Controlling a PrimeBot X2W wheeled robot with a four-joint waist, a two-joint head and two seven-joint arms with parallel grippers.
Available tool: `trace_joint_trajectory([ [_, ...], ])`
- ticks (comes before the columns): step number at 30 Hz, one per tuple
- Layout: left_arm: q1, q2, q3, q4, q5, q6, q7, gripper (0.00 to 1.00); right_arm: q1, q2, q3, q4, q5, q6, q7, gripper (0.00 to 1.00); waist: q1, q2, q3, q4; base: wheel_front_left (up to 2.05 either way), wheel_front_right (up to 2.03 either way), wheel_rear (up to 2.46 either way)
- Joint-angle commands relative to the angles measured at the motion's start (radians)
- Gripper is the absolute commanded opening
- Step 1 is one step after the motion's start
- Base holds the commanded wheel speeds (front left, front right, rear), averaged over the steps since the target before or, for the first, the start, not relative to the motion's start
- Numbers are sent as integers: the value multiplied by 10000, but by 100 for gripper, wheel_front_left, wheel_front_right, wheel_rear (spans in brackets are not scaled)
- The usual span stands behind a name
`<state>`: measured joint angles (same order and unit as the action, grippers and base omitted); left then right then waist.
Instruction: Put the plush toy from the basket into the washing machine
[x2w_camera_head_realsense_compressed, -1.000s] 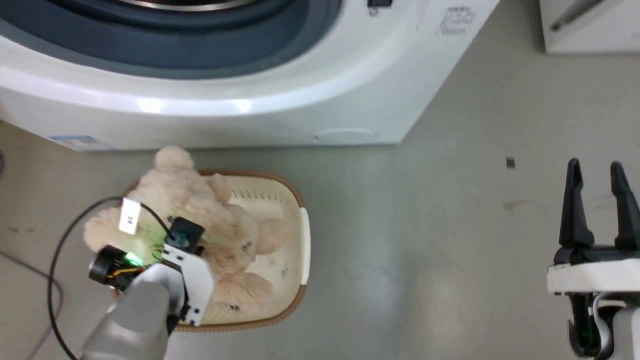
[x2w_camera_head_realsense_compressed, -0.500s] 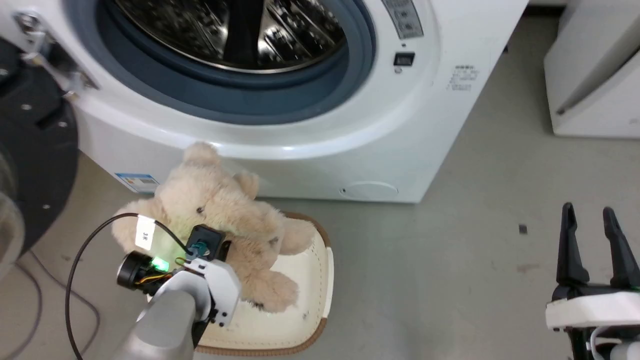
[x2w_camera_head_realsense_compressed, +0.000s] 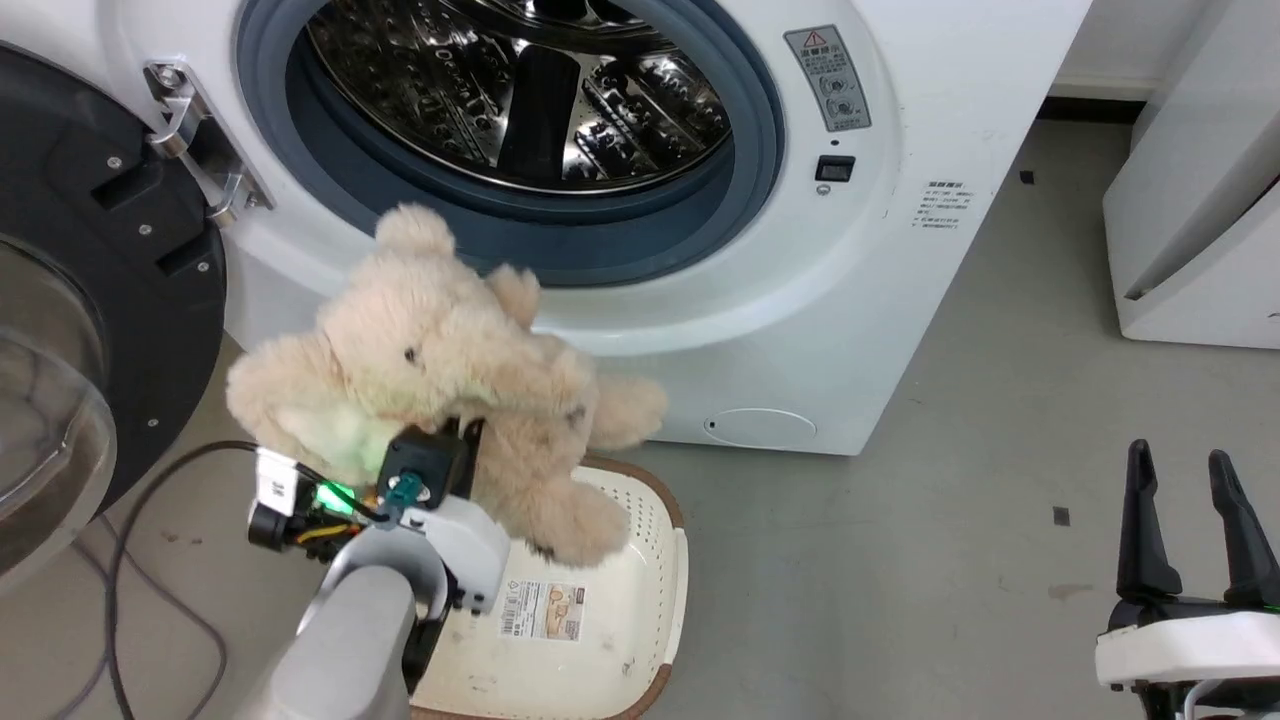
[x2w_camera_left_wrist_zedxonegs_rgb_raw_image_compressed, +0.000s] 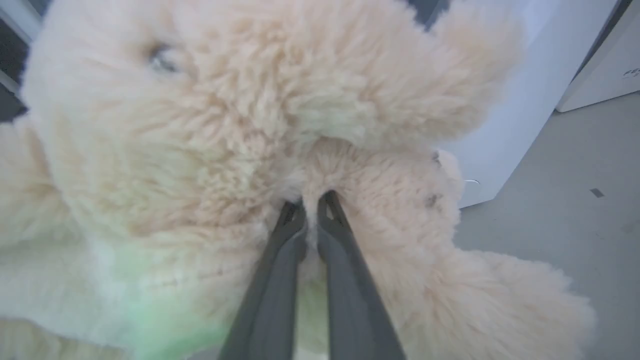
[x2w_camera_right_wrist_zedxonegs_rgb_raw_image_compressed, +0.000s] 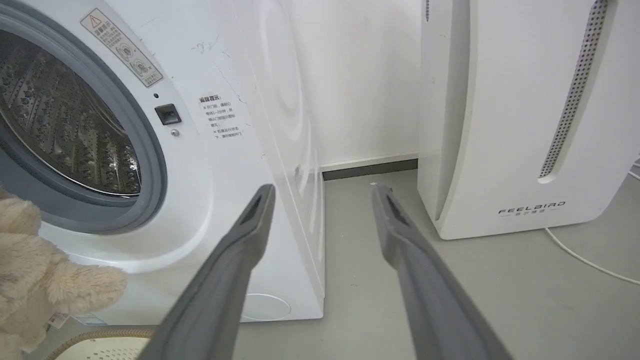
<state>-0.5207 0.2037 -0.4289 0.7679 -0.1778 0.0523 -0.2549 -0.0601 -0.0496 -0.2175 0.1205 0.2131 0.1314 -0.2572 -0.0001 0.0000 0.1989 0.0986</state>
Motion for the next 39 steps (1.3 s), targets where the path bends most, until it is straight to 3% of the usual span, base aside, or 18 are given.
trace_joint_trajectory([
  [1, 43, 38, 116, -295, 17, 116, -67, 0, 59, -6, 5, -1, 50, -7, -46, 100, 1, 0, 67, -21, 0, 0, 0],
  [8, -275, 164, 678, -1571, -18, 482, -68, 0, -287, -6, 113, -105, 57, -7, -46, 100, 1, 0, 561, -342, 0, 0, 0],
  [14, -1069, 307, 1237, -1903, -148, 486, -68, 0, -605, -6, 140, -180, 39, -7, -46, 100, 1, 0, 1188, -775, 0, 0, 0],
  [39, -5938, 1691, 2533, 44, -176, 210, -68, 0, -2174, -6, 580, -390, 779, -7, -46, 100, 1, 0, 4499, -3052, 0, 0, 0],
])
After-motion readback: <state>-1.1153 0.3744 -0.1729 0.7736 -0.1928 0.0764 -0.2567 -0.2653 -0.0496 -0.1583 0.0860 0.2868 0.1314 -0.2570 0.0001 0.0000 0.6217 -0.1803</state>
